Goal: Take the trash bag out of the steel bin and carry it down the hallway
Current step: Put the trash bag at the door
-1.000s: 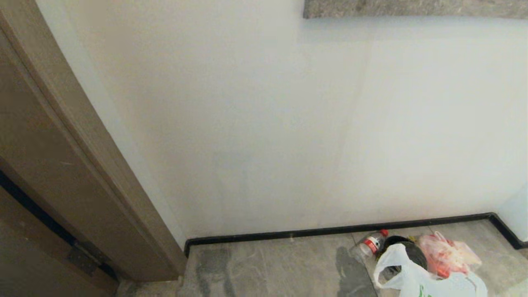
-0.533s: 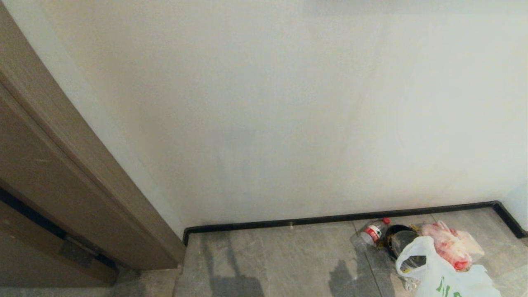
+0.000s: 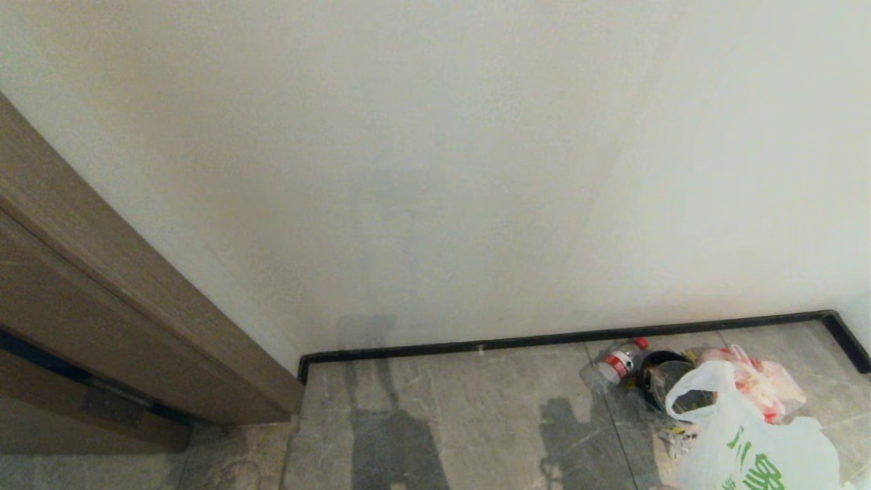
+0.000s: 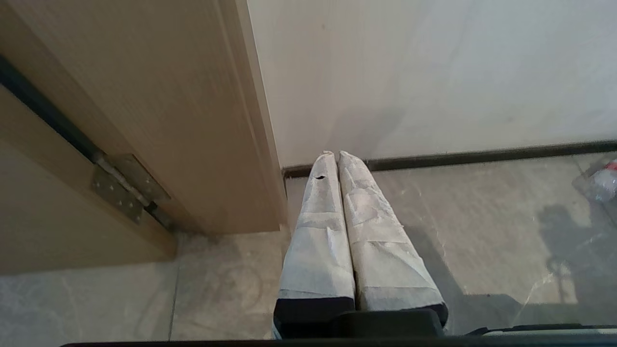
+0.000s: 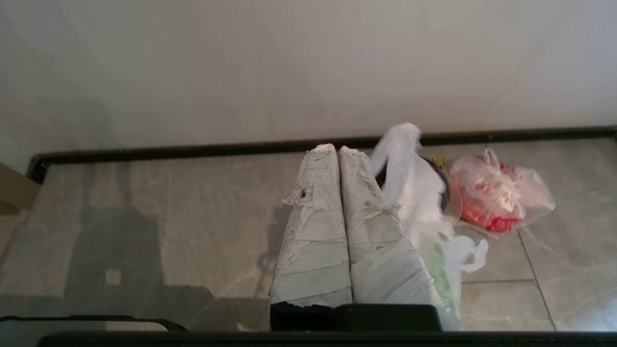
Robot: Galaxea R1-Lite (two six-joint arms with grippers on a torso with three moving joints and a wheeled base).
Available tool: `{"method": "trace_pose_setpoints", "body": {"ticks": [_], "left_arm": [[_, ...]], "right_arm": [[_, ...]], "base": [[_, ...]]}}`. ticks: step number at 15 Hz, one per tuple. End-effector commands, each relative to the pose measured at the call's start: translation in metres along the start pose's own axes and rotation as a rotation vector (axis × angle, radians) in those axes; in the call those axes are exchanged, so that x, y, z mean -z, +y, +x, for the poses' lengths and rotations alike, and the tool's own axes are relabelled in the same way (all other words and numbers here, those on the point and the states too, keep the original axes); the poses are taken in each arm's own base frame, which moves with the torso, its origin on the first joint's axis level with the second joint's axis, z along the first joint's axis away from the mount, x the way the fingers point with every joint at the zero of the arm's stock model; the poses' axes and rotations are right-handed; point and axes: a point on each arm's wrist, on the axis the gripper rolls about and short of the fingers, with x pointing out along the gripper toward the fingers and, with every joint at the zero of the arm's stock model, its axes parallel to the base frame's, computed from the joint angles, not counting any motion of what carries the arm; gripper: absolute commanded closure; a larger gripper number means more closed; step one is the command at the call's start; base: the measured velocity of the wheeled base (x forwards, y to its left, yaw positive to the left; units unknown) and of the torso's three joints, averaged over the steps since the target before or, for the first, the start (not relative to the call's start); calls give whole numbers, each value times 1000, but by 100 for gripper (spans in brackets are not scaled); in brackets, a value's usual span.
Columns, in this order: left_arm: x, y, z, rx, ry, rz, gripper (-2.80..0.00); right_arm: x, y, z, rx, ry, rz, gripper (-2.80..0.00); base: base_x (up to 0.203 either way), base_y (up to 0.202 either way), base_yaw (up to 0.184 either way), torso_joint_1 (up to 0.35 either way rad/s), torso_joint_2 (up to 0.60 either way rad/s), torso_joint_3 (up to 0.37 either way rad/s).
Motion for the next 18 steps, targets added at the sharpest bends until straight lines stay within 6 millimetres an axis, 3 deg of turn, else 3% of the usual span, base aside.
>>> {"method": "trace_pose_setpoints", "body": {"ticks": [1,8,18], "left_arm": [[0,0,0,0,1,0,0],[0,0,0,0,0,6,0],[0,0,0,0,0,6,0]], "right_arm": [[1,0,-3,0,-40,-2,0],[1,0,-3,-12,-43,-102,0],[2,0,-3,-11,-25,-61,0]], "base": [[0,0,0,-2,2,-198],[0,0,0,2,4,-122],[0,0,0,0,0,0]]}}
